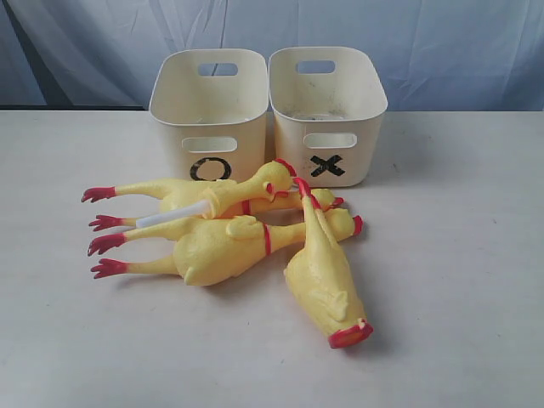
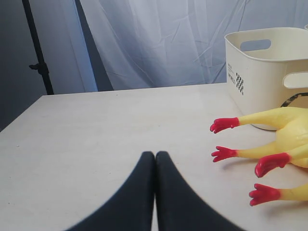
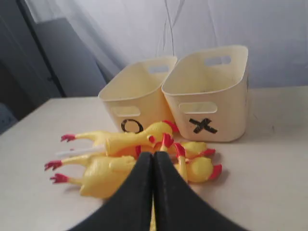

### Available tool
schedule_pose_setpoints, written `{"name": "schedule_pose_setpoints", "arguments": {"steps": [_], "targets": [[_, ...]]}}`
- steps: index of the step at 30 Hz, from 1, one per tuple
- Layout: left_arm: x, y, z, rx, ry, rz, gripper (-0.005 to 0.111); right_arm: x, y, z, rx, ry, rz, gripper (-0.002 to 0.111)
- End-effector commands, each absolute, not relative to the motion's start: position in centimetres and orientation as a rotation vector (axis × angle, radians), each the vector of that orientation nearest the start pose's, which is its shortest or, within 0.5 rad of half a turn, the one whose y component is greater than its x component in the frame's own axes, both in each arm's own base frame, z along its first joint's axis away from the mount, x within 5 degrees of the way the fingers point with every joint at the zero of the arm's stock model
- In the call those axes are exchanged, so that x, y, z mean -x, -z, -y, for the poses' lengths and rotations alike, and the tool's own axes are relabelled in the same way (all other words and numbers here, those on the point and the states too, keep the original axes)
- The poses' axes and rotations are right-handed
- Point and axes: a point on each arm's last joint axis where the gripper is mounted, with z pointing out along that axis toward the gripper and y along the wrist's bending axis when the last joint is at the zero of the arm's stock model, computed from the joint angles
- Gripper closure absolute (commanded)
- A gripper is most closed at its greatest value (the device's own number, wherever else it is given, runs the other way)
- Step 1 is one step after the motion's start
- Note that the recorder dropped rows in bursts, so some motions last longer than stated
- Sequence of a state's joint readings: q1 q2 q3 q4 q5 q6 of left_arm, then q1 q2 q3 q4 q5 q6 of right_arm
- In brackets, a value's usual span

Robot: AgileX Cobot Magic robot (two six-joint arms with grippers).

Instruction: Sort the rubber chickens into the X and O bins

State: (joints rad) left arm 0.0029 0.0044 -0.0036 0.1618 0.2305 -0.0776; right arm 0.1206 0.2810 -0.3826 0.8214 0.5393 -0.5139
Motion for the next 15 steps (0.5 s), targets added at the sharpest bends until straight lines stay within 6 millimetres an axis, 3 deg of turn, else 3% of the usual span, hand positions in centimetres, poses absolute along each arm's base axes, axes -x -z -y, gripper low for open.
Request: {"name": "schedule_pose_setpoints", "arguments": {"steps": [1, 15], "targets": [[-5.5, -19.2, -0.4, -0.031, -0.093, -1.713, 0.106, -8.4, -29.9, -4.9, 0.323, -0.567, -1.928, 0.108], [-5.5, -19.2, -0.4, -0.031, -0.093, -1.713, 0.106, -20.1, -29.6, -7.8, 0.495, -0.668, -2.303, 0.108]]}}
